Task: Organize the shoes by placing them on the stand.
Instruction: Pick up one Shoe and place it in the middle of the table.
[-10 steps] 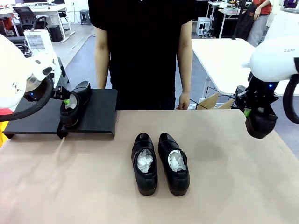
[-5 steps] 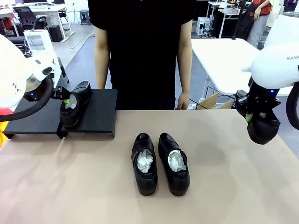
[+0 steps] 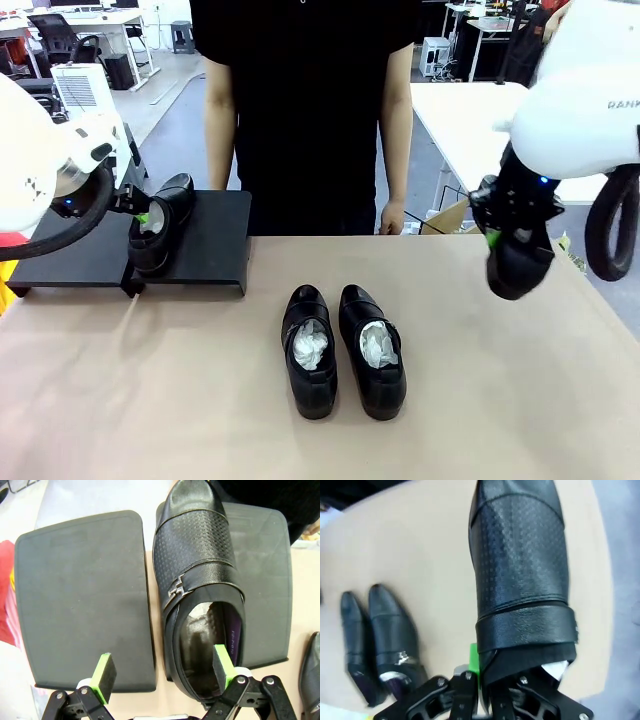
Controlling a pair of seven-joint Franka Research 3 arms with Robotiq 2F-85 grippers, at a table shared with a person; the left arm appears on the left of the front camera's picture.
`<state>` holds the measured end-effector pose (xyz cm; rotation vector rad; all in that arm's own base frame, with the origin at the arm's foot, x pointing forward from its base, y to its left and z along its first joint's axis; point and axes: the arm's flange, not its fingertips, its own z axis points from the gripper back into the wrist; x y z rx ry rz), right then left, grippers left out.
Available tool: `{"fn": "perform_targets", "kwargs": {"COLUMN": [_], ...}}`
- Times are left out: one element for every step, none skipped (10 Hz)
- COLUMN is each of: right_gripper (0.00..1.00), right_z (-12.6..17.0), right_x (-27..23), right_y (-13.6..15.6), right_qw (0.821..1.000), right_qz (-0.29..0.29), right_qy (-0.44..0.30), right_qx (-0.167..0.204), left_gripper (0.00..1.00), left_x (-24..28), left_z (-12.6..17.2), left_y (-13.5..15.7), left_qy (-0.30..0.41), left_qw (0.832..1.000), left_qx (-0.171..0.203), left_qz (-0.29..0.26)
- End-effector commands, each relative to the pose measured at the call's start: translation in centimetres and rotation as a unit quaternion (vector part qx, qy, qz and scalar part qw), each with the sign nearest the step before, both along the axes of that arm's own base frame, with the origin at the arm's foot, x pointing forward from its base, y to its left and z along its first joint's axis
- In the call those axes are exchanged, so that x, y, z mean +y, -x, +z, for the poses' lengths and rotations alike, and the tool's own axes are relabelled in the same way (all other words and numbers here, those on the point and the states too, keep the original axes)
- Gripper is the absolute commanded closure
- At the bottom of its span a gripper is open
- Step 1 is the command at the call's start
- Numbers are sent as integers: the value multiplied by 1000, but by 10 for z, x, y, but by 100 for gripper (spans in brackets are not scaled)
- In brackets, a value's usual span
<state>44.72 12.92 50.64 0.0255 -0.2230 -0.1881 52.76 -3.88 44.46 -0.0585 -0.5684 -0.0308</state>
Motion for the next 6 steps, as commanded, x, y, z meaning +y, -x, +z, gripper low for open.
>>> {"fn": "perform_targets", "kwargs": {"right_gripper": [100,100,100,100,100,100], "right_z": [35,47,52,44,44,44], "right_x": [39,64,88,54,54,54], "right_y": [40,58,74,44,44,44], "right_qw": [999,999,999,999,999,999], "right_qz": [-9,0,24,5,5,5], "right_qy": [-17,-15,-3,-13,-13,-13], "right_qx": [-48,-49,-43,-41,-41,-41], "left_gripper": [0,0,0,0,0,0], "left_x": [3,3,3,3,3,3], "left_z": [0,0,0,0,0,0], "left_y": [1,1,1,1,1,1], "left_qy": [0,0,0,0,0,0], "left_qw": [1000,1000,1000,1000,1000,1000], "left_qx": [-3,-3,-3,-3,-3,-3], "left_qz": [1,1,1,1,1,1]}}
